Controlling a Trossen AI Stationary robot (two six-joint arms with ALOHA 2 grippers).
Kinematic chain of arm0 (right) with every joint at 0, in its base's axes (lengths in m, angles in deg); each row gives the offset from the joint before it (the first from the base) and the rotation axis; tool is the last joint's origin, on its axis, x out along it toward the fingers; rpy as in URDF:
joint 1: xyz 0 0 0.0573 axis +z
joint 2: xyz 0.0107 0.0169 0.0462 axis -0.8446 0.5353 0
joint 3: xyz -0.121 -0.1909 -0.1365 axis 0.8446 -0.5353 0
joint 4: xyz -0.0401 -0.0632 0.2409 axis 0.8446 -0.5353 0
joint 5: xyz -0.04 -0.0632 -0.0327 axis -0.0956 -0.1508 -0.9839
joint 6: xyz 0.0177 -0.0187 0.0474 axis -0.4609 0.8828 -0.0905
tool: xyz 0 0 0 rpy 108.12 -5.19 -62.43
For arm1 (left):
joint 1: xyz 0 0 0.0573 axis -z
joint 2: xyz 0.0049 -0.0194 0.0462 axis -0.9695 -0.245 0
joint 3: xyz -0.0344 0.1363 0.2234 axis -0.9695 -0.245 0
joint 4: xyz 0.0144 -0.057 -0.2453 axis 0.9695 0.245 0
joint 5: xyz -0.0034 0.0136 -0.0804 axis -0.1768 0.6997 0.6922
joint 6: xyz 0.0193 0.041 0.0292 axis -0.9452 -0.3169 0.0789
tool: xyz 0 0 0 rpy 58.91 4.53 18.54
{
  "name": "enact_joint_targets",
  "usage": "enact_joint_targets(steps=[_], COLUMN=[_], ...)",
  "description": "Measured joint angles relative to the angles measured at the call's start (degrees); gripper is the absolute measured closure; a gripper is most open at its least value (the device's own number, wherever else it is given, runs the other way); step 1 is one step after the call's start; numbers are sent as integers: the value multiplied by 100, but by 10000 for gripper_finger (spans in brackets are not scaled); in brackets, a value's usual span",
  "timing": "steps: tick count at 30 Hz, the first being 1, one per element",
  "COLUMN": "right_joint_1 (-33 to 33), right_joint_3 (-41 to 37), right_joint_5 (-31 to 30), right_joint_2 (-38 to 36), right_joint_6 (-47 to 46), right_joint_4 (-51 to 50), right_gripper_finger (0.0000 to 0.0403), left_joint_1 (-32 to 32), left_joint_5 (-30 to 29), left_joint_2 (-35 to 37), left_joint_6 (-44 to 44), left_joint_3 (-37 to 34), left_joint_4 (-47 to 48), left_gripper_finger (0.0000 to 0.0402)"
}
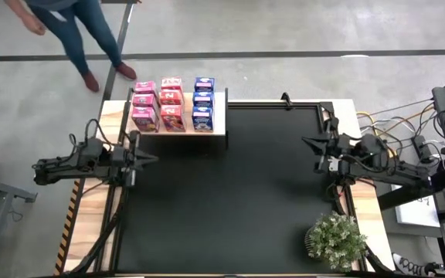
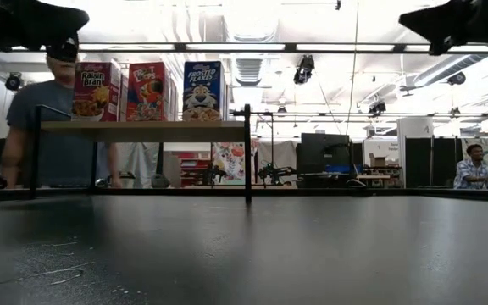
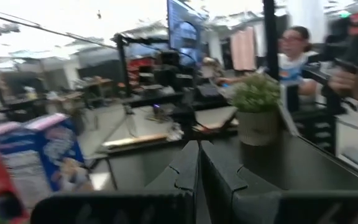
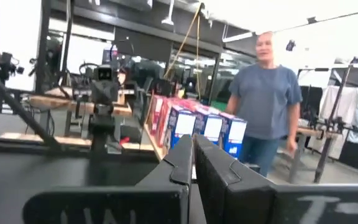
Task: Stack cereal on shelf
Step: Return to Home Position
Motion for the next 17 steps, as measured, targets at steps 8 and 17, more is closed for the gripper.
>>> enact_joint_targets(steps=[8, 17], right_joint_1=[-2, -2], right_joint_3=[-397, -559], right_joint_5=[-12, 9], right_joint_2=[-617, -570], right_joint_6=[42, 9], right_joint_4=[-65, -68], right_gripper_finger=[394, 394], left_joint_1=[0, 2], left_joint_5=[410, 408], left_joint_2=[5, 3], left_joint_6=[-15, -6], left_joint_3=[-126, -552], left_joint_4=[457, 408], left_gripper_finger=[402, 402])
